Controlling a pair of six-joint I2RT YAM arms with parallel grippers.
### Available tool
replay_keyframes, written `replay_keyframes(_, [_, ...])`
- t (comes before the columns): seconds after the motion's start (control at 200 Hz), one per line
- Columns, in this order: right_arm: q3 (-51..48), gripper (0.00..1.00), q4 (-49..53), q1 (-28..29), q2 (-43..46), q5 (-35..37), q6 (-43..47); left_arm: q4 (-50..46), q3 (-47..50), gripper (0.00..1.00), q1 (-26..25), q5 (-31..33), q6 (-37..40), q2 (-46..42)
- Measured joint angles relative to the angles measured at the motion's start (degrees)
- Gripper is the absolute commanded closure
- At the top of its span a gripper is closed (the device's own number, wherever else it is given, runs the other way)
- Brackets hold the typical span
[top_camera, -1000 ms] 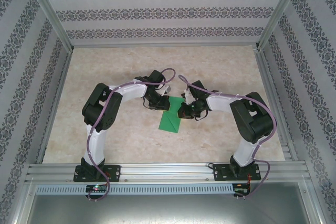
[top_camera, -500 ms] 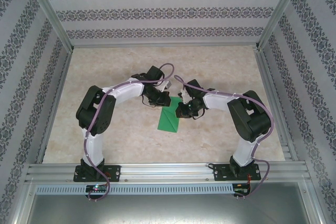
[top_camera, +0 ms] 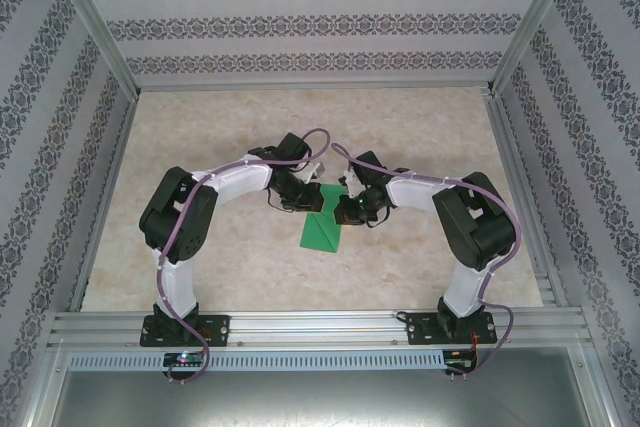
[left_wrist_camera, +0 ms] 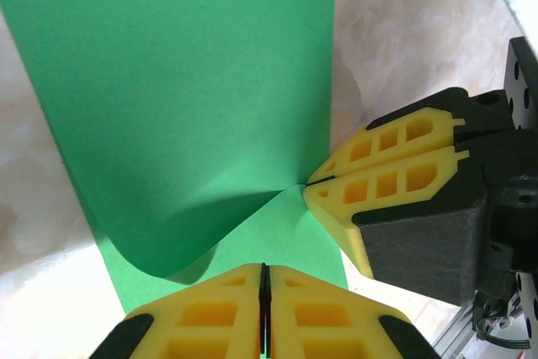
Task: Fold a paper plane with a square sheet of paper (pick it up from the middle)
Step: Fold the triangle a second time at the center of the table.
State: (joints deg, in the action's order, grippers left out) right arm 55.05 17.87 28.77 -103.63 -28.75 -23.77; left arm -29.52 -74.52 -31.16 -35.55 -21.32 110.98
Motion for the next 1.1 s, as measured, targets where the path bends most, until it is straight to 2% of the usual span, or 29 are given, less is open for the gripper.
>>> replay_keyframes(0.515, [0.09,0.91,0.17,0.00,0.00,0.02,0.00,1.73,1.29,0.89,-0.02,-0.26,-0.04,3.98])
replay_keyframes(0.774, [0.09,0.84,0.17,0.33,0.22,0.55,0.00,2.05,1.29,0.89,0.04,-0.48,-0.02,4.70])
replay_keyframes(0.894, [0.09,0.77,0.61,0.37,0.79,0.98,-0.11,2.40,1.27,0.89,0.04,-0.87,0.07,4.94])
replay_keyframes(1.099, [-0.48,0.72,3.65,0.22,4.28,3.43,-0.02,3.21,1.27,0.89,0.04,-1.86,0.15,5.44])
